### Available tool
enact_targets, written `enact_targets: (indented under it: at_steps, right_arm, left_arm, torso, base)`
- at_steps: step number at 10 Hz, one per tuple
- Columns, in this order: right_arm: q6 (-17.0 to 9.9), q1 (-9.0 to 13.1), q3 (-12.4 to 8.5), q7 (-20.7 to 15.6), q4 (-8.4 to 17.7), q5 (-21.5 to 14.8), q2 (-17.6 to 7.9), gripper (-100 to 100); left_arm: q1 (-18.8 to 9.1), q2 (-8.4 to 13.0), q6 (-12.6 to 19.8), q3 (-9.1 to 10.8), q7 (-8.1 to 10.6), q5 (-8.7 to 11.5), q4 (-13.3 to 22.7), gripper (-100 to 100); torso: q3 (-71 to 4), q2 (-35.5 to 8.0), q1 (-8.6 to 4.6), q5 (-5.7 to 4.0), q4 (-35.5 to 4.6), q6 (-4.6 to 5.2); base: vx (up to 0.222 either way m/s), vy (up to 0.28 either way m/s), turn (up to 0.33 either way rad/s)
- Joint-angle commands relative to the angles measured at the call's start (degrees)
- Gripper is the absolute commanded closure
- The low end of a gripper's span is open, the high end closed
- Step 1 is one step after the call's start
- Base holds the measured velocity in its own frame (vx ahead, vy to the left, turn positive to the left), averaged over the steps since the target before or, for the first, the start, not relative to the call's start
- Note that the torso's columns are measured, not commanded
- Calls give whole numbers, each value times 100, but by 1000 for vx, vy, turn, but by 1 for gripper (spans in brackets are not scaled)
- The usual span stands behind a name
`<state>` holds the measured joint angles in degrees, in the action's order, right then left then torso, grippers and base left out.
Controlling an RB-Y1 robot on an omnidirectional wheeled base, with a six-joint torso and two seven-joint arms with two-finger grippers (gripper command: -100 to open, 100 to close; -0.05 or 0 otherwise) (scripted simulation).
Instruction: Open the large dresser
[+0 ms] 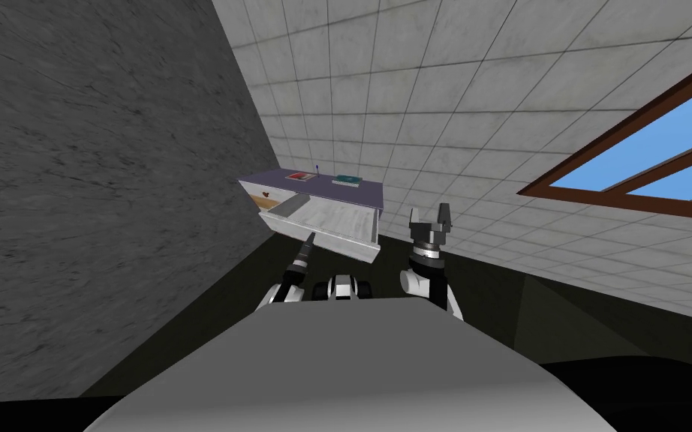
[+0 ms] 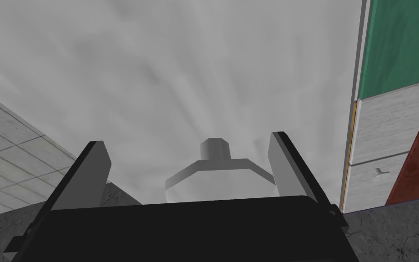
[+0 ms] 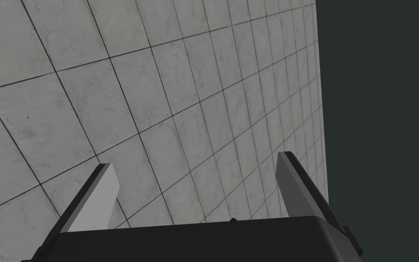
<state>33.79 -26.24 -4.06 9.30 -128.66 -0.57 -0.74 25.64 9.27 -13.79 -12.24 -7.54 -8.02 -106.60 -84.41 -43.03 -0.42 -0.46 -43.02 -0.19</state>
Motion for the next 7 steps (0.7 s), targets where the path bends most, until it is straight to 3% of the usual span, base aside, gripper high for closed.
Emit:
enact_targets:
  at_steps: [1,2,7]
  right_arm:
    - [0,0,0,0,0,0,0,0]
    - [0,0,0,0,0,0,0,0]
    - [0,0,0,0,0,0,0,0]
  left_arm:
    - [2,17,66,-13,2,1,-54,-100]
    - [9,23,84,-18,12,5,-36,0]
    - [42,35,78,-27,48,22,46,0]
  torso:
    - [-1,-4,-7,-8,-8,-6]
    - [-1,7,-8,0,17,1]
    - [-24,62,4,21,65,15]
  base:
    - [8,4,-14]
    - [7,6,-8]
    - [2,7,-5]
